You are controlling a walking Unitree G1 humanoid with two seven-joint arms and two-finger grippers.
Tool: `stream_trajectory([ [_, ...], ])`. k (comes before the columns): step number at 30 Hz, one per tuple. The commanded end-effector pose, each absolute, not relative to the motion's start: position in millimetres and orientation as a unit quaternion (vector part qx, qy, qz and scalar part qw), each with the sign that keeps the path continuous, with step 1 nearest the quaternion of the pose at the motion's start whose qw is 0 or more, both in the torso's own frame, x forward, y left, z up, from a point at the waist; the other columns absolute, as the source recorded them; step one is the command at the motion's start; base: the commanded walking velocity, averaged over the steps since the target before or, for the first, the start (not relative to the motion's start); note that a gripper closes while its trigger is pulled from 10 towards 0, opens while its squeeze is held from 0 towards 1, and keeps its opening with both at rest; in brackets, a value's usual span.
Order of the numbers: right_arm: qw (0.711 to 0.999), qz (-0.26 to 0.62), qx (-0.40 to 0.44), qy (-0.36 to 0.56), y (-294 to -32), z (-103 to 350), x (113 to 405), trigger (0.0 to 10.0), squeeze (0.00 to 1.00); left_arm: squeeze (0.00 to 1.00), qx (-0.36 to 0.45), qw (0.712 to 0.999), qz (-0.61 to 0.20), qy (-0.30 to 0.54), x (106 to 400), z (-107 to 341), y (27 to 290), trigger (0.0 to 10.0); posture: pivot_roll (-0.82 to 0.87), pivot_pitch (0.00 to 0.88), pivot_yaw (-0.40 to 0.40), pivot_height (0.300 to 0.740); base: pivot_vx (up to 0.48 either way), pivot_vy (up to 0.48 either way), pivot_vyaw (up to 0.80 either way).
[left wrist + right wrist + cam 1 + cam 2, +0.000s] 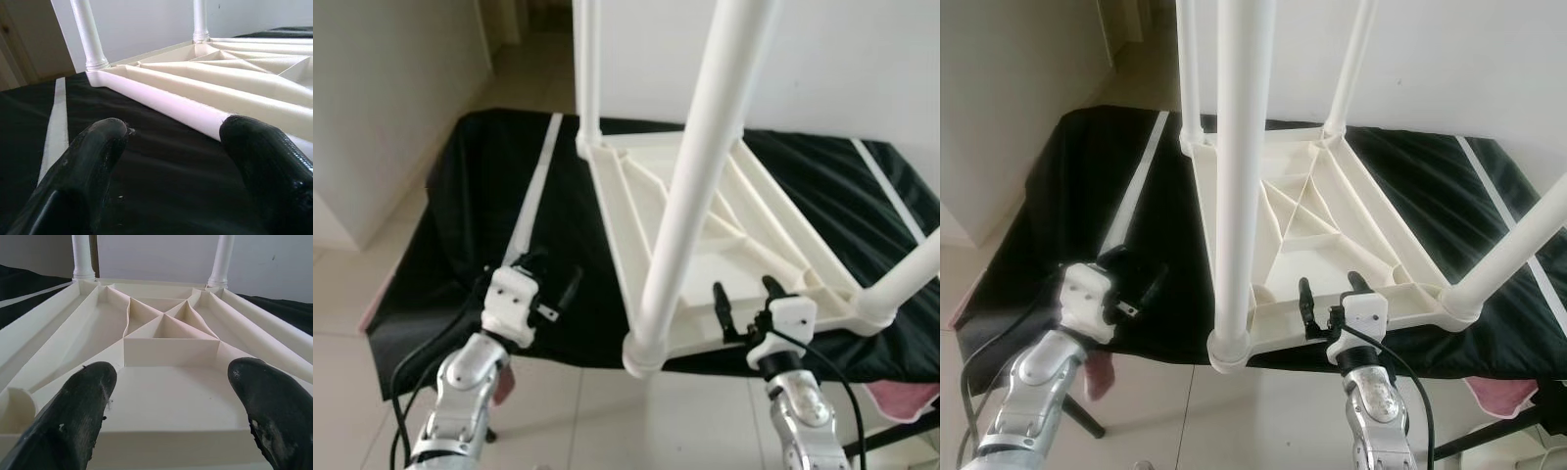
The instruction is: Building children table
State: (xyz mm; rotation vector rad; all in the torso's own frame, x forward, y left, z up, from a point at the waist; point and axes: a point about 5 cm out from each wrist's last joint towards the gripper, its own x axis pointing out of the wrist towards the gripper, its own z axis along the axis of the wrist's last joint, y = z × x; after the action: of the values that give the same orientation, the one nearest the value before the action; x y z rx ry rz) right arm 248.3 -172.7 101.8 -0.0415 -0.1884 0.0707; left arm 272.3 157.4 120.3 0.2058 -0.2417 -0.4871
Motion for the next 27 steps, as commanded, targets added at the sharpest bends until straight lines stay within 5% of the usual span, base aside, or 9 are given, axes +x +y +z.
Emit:
stream_trajectory([
  [1,0.995,0.031,-0.017,-0.095,-178.3,105.5,250.1,10.0,0.0,0.0,0.099,0.961,-0.231,-0.117,272.9,119.7,155.7,10.0,0.04,0.037,-0.065,0.74,0.0,0.0,0.0],
  [27,0.995,0.019,-0.02,-0.091,-177.8,108.9,257.1,10.0,0.0,0.0,0.119,0.969,-0.184,-0.11,284.3,118.6,153.6,10.0,0.02,0.036,-0.065,0.74,0.0,0.0,0.0],
])
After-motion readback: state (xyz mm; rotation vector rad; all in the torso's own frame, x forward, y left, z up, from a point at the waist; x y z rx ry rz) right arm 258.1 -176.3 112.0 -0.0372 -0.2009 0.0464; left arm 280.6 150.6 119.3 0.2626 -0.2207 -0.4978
